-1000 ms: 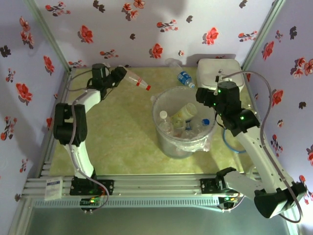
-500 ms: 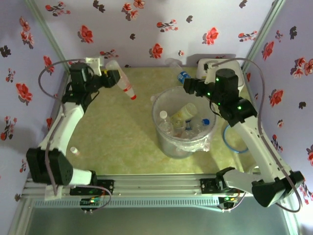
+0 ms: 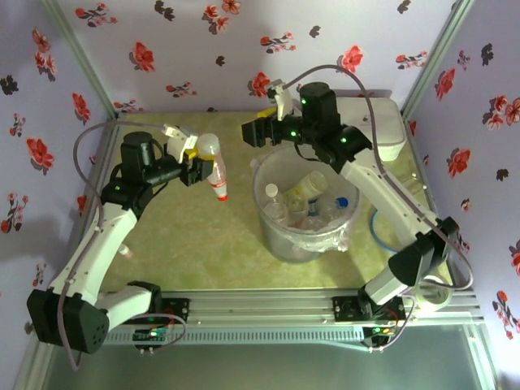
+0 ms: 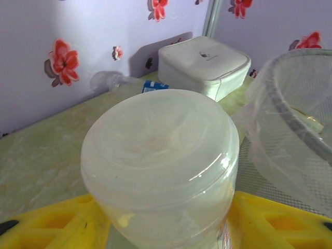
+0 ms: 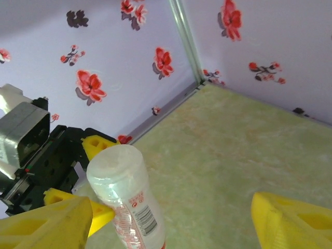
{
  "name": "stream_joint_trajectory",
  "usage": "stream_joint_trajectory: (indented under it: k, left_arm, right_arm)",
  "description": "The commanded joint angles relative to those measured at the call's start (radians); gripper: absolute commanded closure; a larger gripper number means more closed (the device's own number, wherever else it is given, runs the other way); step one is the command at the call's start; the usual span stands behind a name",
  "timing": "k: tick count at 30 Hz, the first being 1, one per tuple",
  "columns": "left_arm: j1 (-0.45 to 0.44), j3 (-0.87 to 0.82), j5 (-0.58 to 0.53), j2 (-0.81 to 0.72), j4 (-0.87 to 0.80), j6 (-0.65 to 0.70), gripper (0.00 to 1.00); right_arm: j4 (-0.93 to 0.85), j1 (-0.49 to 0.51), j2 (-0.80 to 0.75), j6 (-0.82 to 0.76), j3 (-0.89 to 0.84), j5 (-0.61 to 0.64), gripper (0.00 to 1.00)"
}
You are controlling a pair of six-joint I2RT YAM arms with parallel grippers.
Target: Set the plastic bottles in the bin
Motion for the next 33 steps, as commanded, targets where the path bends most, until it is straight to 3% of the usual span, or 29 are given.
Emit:
stream_joint_trajectory:
  k: [1,7,15,33]
  left_arm:
    - [-0.004,0.009,0.061,-0.008,-0.024,0.055,0.41]
    - [-0.011,0.002,0.072,0.007,0.017,0.051,0.40]
    - [-0.054,0.009,-0.009,0.039,0.080,0.074,0.40]
    - [-0.090,0.028,-0.104,0.044,0.137,0.099,0.40]
  right_arm:
    - [0.022,0.016,0.039,0.048,0.051,-0.086,0.20]
    - [0.033,0.051,0.122,0.127,0.101,-0.173,0.22]
    - [0.076,0.076,0.200,0.239,0.125,-0.215,0.22]
    - [0.034,0.090,0.268,0.271,0.153,-0.252,0.17]
